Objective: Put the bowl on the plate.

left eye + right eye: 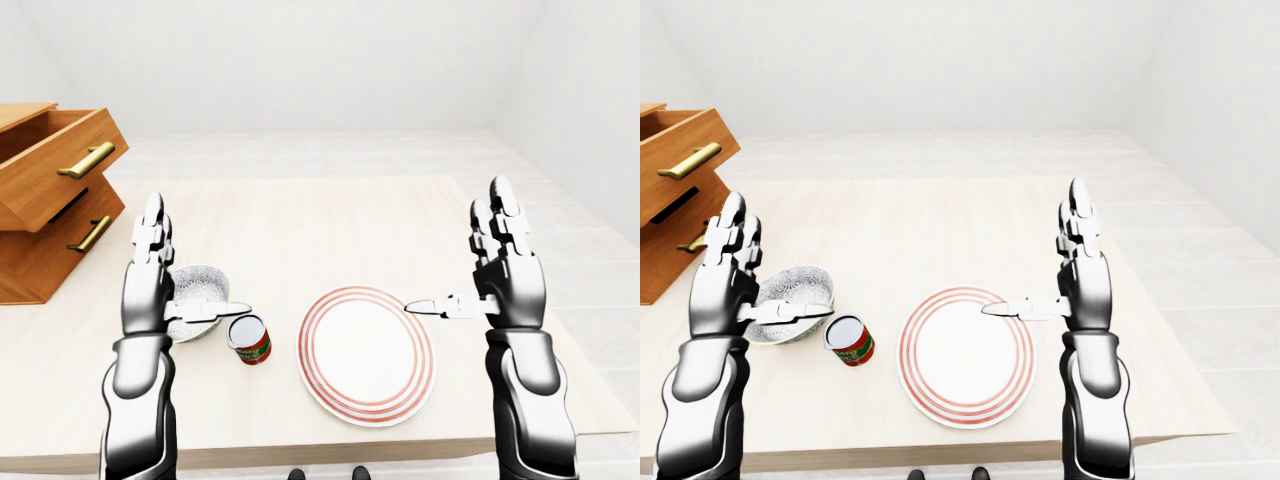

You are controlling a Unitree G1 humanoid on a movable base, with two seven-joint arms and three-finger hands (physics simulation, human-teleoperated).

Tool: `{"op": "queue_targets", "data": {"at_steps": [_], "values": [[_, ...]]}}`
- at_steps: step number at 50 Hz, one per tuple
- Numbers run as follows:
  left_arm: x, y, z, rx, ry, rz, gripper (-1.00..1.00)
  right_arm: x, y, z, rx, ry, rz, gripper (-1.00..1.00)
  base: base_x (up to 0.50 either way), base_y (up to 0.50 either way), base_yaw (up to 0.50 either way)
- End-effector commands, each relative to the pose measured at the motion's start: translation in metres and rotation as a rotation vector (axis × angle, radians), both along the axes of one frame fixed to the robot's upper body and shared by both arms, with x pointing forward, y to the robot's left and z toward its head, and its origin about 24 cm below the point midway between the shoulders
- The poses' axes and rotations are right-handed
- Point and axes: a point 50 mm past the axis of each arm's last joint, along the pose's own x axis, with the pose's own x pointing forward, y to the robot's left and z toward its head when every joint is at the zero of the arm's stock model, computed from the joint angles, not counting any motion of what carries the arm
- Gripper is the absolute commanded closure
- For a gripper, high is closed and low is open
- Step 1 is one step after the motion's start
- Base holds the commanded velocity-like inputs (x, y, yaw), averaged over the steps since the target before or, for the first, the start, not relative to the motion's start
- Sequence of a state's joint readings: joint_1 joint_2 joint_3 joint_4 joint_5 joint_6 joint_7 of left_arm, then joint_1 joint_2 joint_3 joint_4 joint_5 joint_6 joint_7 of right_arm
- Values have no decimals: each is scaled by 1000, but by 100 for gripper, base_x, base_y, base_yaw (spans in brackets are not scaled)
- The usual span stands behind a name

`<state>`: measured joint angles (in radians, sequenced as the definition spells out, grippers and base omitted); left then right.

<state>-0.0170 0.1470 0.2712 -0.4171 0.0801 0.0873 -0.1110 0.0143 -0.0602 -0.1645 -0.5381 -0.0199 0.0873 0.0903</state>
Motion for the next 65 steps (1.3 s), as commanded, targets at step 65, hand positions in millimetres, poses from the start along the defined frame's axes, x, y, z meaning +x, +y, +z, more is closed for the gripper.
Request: {"op": "queue_targets", "data": {"at_steps": [65], "values": [[27, 20, -31, 986, 470, 209, -100, 4, -7, -6, -1, 30, -4, -100, 0, 0, 0]]}}
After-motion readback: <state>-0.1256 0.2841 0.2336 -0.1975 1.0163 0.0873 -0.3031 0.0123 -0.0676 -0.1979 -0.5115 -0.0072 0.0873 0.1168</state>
